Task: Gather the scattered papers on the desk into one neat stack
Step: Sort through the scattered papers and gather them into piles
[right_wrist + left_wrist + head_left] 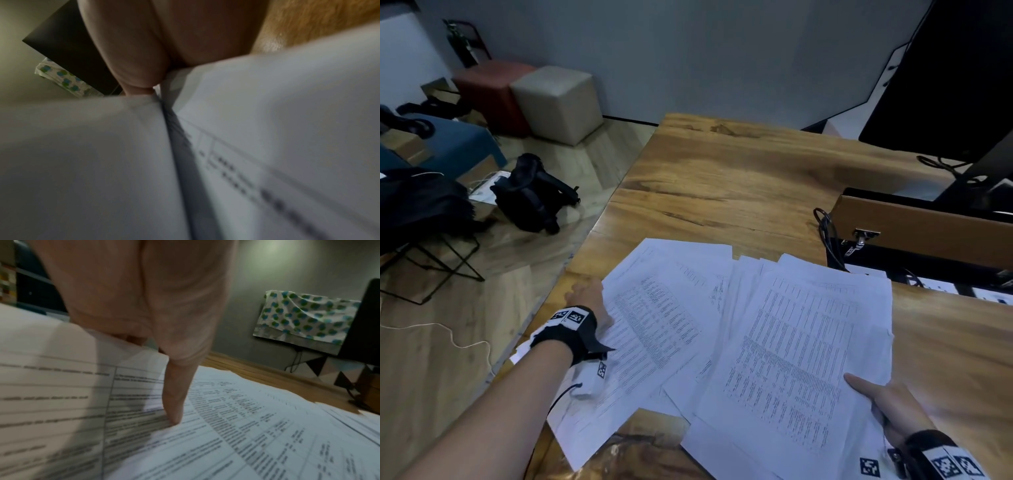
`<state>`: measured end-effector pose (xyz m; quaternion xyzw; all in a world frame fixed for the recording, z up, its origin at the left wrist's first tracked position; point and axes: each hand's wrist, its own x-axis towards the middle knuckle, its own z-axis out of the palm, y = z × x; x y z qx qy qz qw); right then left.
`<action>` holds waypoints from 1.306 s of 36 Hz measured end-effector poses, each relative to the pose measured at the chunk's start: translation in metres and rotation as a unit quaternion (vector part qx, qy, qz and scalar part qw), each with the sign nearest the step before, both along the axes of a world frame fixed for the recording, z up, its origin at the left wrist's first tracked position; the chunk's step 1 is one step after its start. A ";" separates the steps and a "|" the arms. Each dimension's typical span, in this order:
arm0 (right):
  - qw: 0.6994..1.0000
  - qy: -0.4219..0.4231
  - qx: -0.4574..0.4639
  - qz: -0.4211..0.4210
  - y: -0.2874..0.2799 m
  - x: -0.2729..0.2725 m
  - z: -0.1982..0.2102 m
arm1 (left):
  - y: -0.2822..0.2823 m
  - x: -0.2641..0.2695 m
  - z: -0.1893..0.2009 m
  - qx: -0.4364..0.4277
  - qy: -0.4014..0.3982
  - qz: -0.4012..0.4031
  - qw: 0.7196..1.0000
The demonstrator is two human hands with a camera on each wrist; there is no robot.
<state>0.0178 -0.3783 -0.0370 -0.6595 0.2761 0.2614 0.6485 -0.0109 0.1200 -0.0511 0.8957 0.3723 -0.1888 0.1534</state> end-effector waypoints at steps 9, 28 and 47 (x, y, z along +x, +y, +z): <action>1.000 -0.017 0.001 -0.002 -0.012 -0.003 0.002 | 0.008 -0.014 0.018 -0.096 -0.059 -0.015 0.994; 0.999 -0.004 0.004 -0.052 -0.057 -0.007 -0.017 | -0.108 -0.003 0.024 -0.434 -0.225 0.056 0.871; 1.000 0.010 -0.020 -0.017 -0.044 -0.002 -0.024 | -0.171 0.028 -0.007 -0.148 -0.093 0.086 0.981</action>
